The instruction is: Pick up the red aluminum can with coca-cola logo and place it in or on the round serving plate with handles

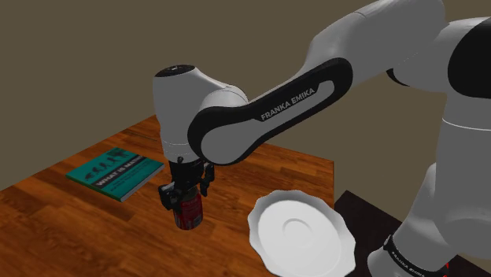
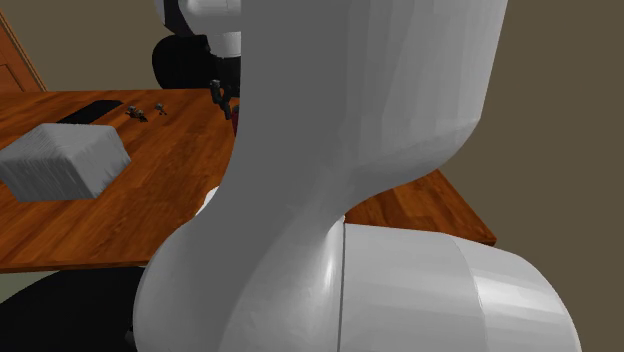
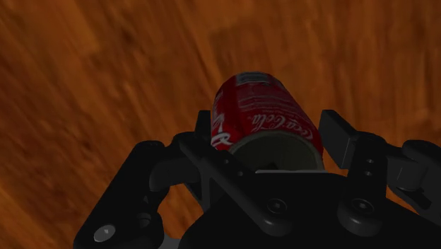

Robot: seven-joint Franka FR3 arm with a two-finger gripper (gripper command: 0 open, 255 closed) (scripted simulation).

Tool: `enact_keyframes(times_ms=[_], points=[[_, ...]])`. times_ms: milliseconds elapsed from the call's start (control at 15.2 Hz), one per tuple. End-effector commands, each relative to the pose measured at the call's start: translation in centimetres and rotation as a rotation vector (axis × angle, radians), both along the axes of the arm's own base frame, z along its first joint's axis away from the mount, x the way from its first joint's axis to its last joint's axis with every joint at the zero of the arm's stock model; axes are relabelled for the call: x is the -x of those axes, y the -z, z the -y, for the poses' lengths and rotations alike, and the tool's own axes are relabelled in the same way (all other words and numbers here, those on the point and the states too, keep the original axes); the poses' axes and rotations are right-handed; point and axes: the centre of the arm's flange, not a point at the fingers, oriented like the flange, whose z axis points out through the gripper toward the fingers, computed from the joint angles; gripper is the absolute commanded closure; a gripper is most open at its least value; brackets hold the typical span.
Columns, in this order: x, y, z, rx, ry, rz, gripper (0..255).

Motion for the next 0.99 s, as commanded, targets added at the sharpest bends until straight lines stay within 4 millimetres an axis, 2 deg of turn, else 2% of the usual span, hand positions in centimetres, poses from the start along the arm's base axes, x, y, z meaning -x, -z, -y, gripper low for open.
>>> enact_keyframes(times_ms=[0,528,924], points=[[0.0,0.0,0.0,0.0,0.0,-0.001,255],[0.0,0.0,0.0,0.0,0.0,-0.001,255],[0.0,-3.1,0.0,0.0,0.0,-0.001,255]])
